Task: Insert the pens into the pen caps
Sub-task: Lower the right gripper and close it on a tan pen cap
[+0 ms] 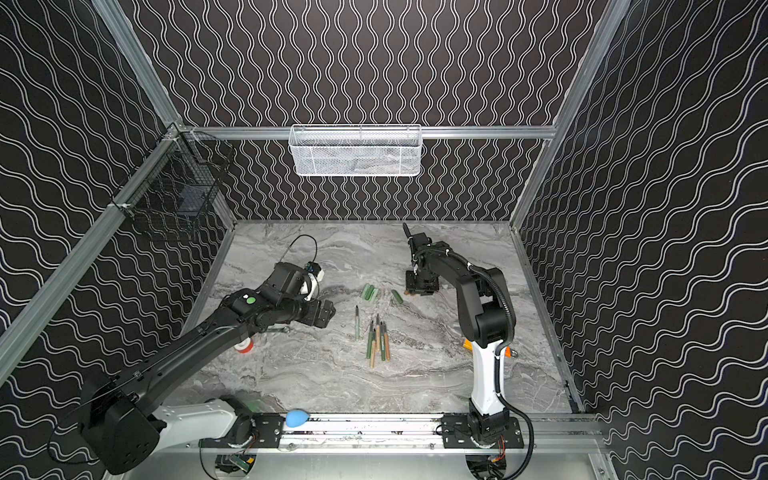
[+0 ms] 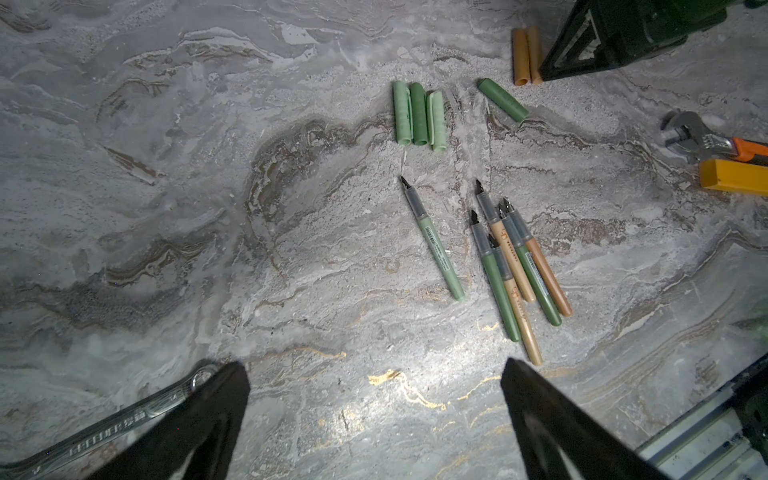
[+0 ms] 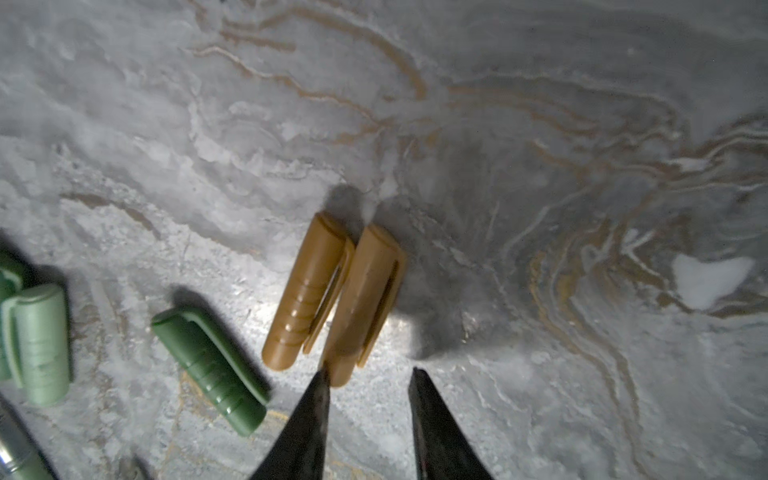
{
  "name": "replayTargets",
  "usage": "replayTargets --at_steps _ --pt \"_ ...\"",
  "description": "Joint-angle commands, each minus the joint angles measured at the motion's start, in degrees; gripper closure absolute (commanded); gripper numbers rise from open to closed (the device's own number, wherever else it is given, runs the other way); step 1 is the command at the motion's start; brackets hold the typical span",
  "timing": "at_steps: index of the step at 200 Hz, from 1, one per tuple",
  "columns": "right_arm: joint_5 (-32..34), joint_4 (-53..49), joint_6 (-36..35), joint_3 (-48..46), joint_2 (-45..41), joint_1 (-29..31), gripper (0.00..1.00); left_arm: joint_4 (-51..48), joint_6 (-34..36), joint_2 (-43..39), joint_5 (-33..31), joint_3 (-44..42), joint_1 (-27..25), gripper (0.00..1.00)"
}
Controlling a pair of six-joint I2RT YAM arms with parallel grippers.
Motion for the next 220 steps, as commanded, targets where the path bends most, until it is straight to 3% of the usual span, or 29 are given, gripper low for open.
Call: replayTargets --at_steps 1,53,94,130,220 --pt "1.12 -2.11 -0.77 0.17 -0.02 0.00 0.67 1.61 -1.04 -0.53 -1.00 -0.13 -0.01 0.01" --pt "1.44 -1.93 -1.11 0.70 0.94 0.05 0.68 2.26 -1.61 -1.38 -0.83 -0.65 0.03 0.01" --pt "0.13 -1.98 -0.77 2.90 1.12 -0.04 0.58 1.53 -0.35 -1.15 -1.09 -0.23 0.04 0.01" --pt "0.39 -2.71 -0.89 4.52 2.81 0.00 0.57 1.24 0.24 -0.96 -1.72 0.22 0.08 0.01" --pt "3.67 -4.66 -2.57 3.90 4.04 0.18 0.69 1.37 0.46 -0.16 -2.84 1.38 0.07 0.01"
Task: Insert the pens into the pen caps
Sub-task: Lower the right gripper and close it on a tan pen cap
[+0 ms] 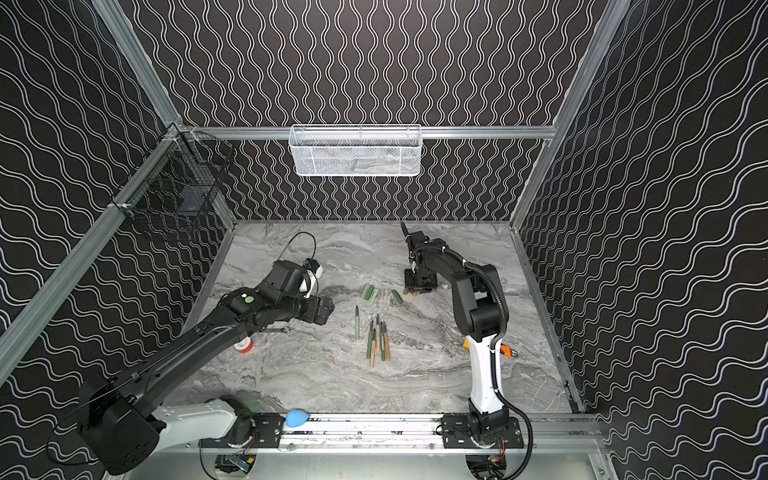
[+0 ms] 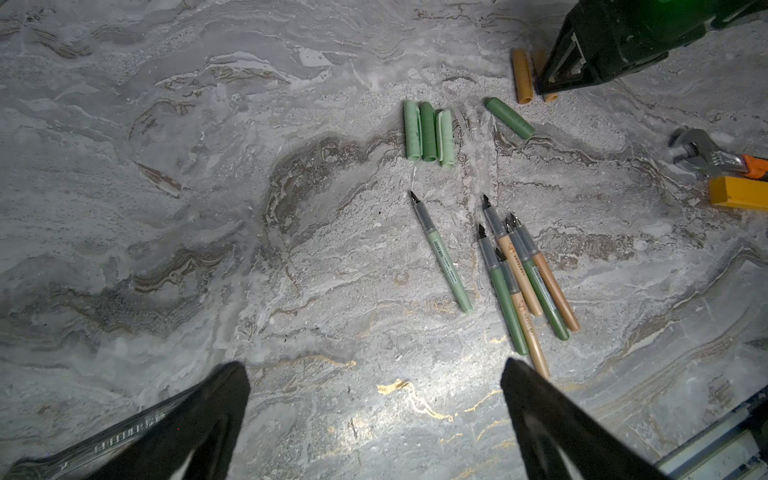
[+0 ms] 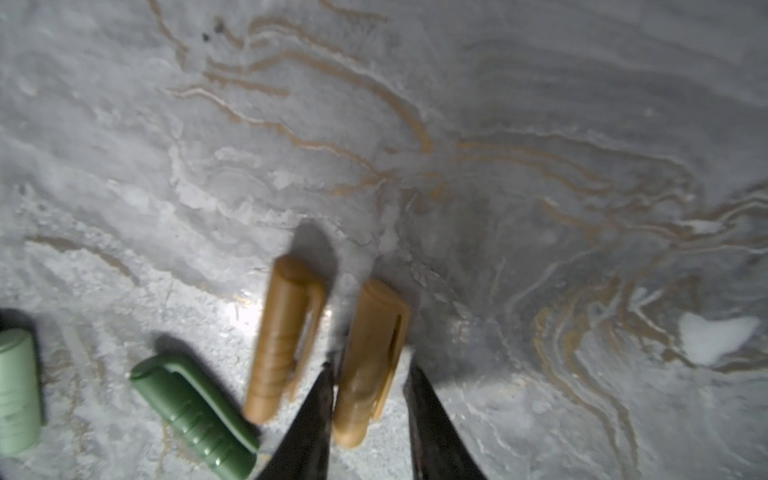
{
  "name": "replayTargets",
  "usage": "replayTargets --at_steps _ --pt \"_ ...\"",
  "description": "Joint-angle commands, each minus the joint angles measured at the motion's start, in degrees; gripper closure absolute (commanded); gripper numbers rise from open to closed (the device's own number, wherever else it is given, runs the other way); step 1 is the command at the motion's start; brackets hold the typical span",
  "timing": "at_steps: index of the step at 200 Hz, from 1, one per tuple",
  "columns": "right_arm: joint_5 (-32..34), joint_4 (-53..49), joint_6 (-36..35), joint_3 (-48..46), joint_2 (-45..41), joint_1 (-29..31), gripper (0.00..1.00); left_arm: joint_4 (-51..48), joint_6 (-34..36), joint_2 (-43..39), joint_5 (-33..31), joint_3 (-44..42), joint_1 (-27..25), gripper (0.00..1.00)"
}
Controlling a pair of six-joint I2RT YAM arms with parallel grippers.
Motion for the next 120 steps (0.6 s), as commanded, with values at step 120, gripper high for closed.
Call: replayTargets --at_steps 120 --pt "2.10 -0.89 -4.43 -4.80 -3.23 0.60 0.79 2.06 -0.98 -0.56 -0.07 -0.06 0.08 0.01"
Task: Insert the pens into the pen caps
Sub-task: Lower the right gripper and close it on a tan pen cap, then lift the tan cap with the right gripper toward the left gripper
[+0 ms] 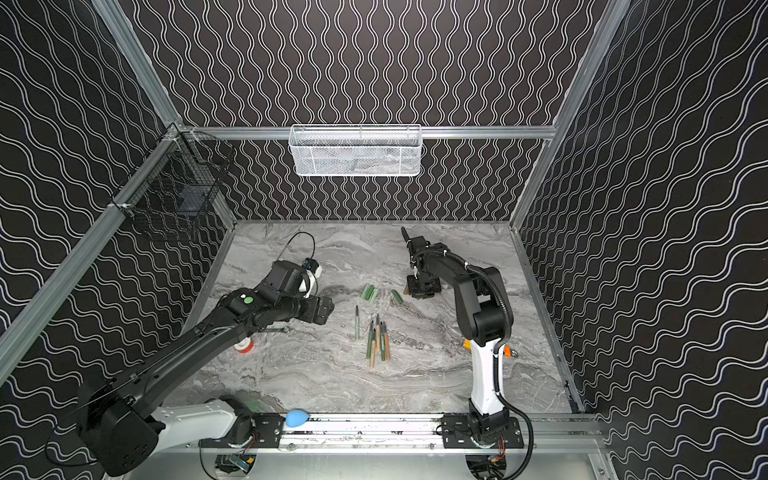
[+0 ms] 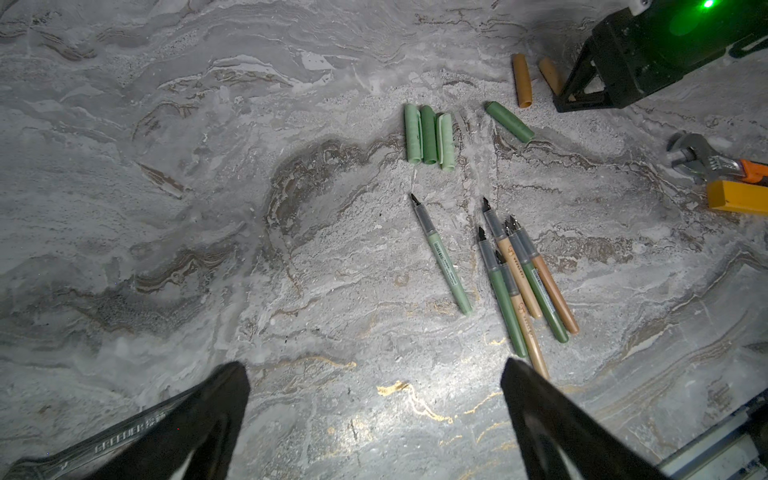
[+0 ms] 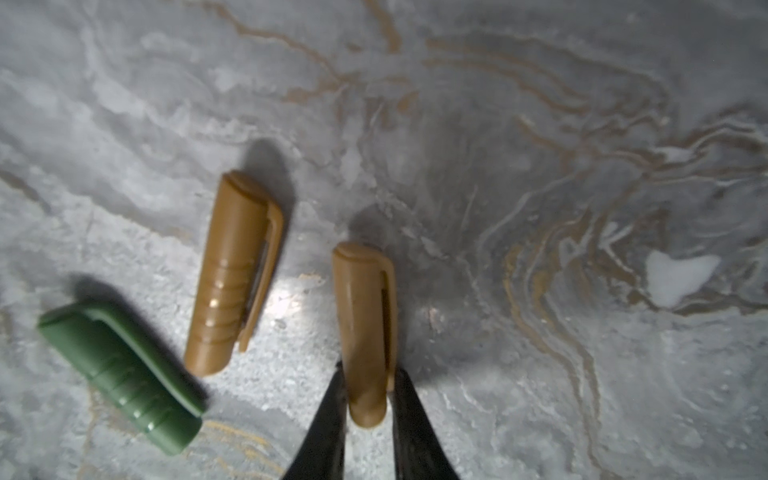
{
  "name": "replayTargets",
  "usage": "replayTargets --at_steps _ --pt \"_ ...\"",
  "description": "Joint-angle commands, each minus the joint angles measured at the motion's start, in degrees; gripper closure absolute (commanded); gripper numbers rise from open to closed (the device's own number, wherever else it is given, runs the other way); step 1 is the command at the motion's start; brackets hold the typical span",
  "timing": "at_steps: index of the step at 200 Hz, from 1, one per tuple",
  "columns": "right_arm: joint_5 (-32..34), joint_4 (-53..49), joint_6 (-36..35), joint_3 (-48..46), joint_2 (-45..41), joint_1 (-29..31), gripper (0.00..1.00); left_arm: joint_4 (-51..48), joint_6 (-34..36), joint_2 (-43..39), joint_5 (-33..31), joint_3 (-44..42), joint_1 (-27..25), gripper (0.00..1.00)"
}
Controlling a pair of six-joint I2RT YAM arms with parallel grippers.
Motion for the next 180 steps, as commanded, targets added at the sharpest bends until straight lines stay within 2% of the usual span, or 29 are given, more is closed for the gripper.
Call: replayTargets --at_steps 1,42,94,126,165,180 --pt "-0.58 -1.05 -1.35 0.40 0.07 0.12 0.79 1.79 -0.54 -0.14 -0.11 0.21 0.05 0.01" --pt "0.62 -1.75 -1.52 3.24 2.46 0.10 0.74 2.09 -0.86 -0.55 0.06 0.22 0.01 0.01" --pt "-0.89 -1.63 -1.44 2.77 1.99 0.12 0.81 1.10 0.19 -0.99 -0.22 0.39 0.05 0.01" --pt "-4.83 2.37 -4.50 -1.30 -2.98 0.64 0.84 1.16 0.90 -0.67 1.02 1.36 0.13 0.01" --pt "-10.50 9.59 -7.98 -8.07 -12.51 1.99 0.84 4.33 -0.31 1.18 9.27 3.66 1.28 0.01" --pt "-13.08 12.61 -9.20 -11.10 -17.28 2.86 0.84 5.02 -0.84 2.21 10.43 4.76 1.44 0.01"
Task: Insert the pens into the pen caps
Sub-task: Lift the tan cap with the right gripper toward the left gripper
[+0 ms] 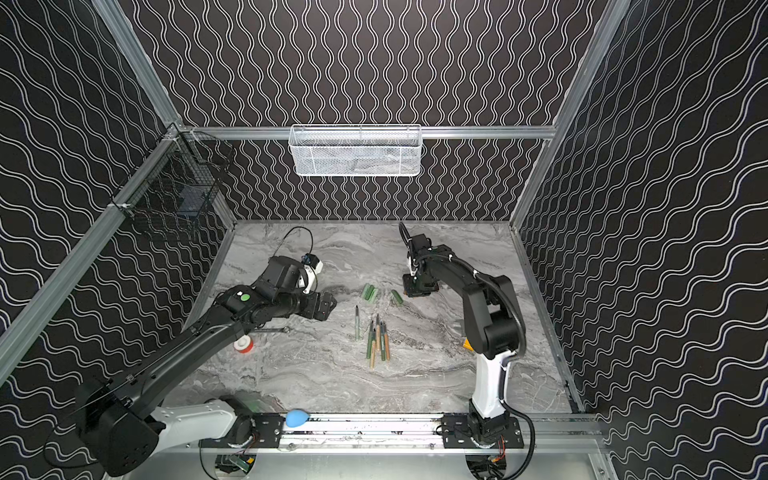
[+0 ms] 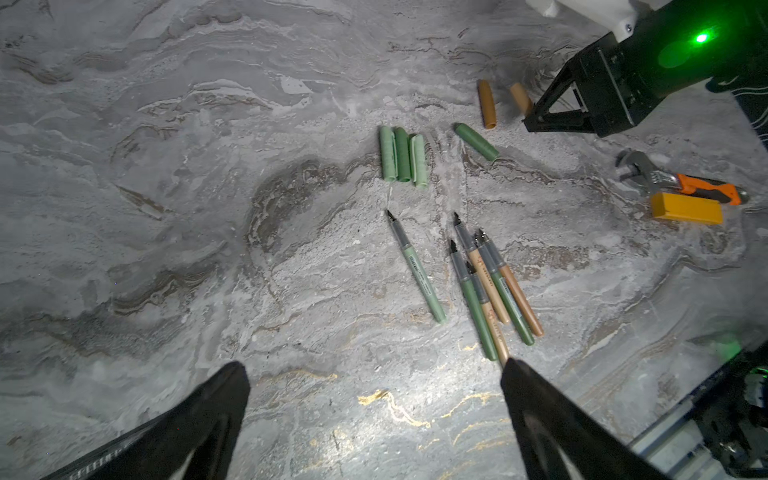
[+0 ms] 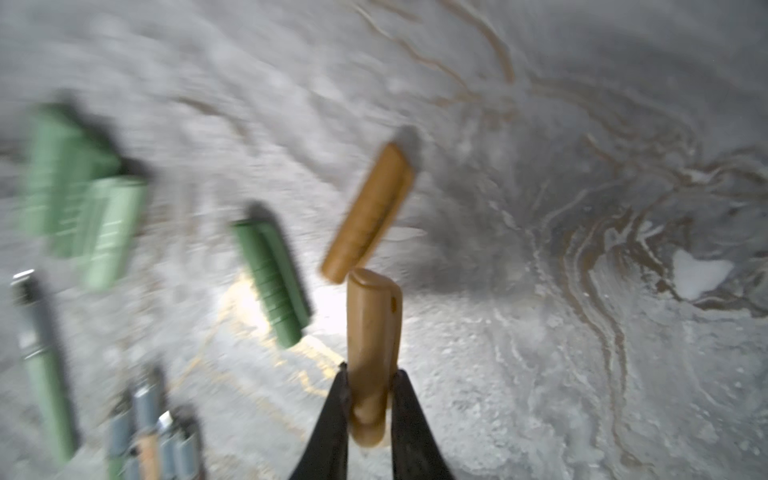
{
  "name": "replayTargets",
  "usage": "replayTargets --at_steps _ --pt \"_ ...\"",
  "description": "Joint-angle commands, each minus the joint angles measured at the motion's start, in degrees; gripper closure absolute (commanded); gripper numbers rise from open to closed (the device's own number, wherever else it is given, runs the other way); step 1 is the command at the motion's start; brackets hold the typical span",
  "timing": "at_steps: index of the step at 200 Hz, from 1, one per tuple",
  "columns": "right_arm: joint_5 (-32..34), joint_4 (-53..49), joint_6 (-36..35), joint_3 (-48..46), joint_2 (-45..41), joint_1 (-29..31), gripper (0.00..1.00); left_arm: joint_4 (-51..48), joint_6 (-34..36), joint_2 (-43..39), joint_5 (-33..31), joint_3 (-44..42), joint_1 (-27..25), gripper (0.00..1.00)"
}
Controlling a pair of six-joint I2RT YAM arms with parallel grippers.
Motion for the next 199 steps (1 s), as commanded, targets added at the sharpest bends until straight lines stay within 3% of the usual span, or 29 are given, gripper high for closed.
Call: replayTargets --at_steps 1,54,90,199 --pt "-5.51 6.52 -3.12 -3.30 -5.47 1.01 0.84 4.23 -1.11 1.41 5.09 1.71 0.33 0.01" --pt "-16.47 14.87 -4.55 -7.88 -15.33 6.38 0.84 8.03 -4.53 6.01 14.72 6.48 2.24 0.05" --pt "-18.37 19.57 -4.24 -8.95 -19.80 10.08 0.84 15.88 -11.42 5.84 23.28 5.02 5.66 0.09" --pt "-23.33 18.59 -4.63 -3.21 -20.70 12.21 0.84 23.65 -14.19 4.72 28.30 2.00 6.27 0.27"
